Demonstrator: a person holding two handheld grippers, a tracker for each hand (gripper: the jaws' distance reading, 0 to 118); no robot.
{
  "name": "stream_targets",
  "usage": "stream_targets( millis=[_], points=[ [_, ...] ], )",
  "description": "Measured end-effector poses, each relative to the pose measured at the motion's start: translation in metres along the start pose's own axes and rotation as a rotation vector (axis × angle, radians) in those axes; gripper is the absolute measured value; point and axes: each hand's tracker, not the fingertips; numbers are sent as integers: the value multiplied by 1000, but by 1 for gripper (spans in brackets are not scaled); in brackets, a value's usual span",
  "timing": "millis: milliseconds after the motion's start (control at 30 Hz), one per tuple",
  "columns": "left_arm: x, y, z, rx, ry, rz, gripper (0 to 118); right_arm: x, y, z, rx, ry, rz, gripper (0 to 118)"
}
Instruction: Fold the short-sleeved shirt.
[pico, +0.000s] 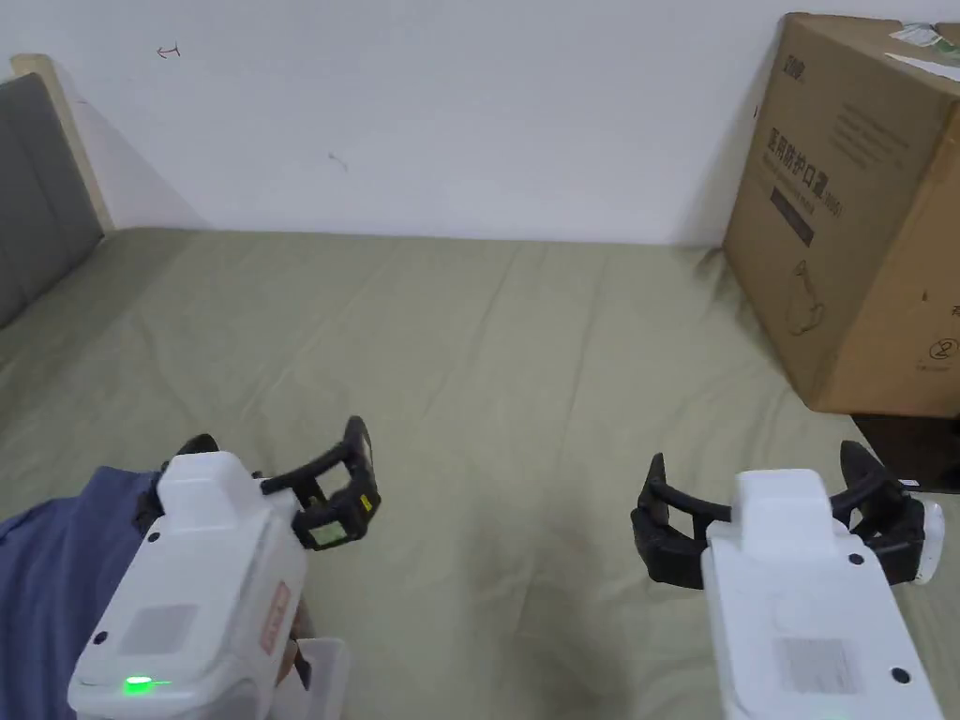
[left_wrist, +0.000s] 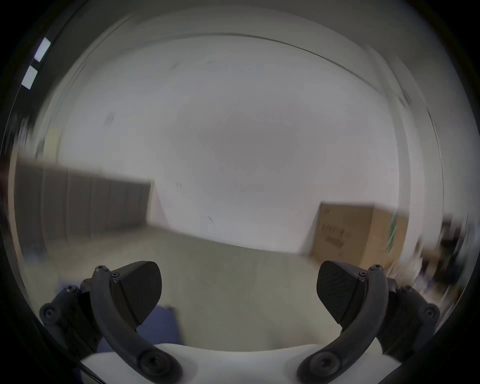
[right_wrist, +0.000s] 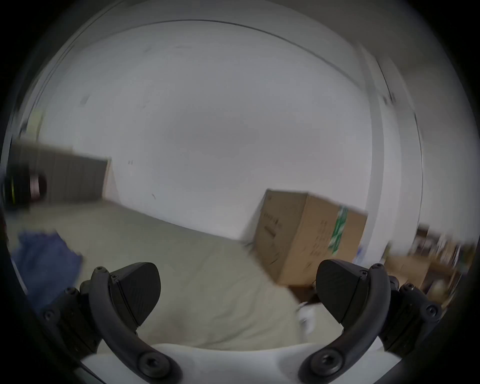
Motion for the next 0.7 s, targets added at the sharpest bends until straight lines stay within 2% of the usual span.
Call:
stream_targets(
  millis=[67,133,367,700],
  points=[
    [11,-5,1,0,34,-138,118,5,-2,-1,-10,50,-62,117],
    [19,-10,1,-24,63,-199,118,6,-5,-2,-18,53,-63,117],
    [11,-17,0,-57,22,-96,118,1,-8,-1,-32,61,-56,117],
    [10,-18,1,-42,30,-136,118,1,-9,-1,-46,66,-55,117]
  ],
)
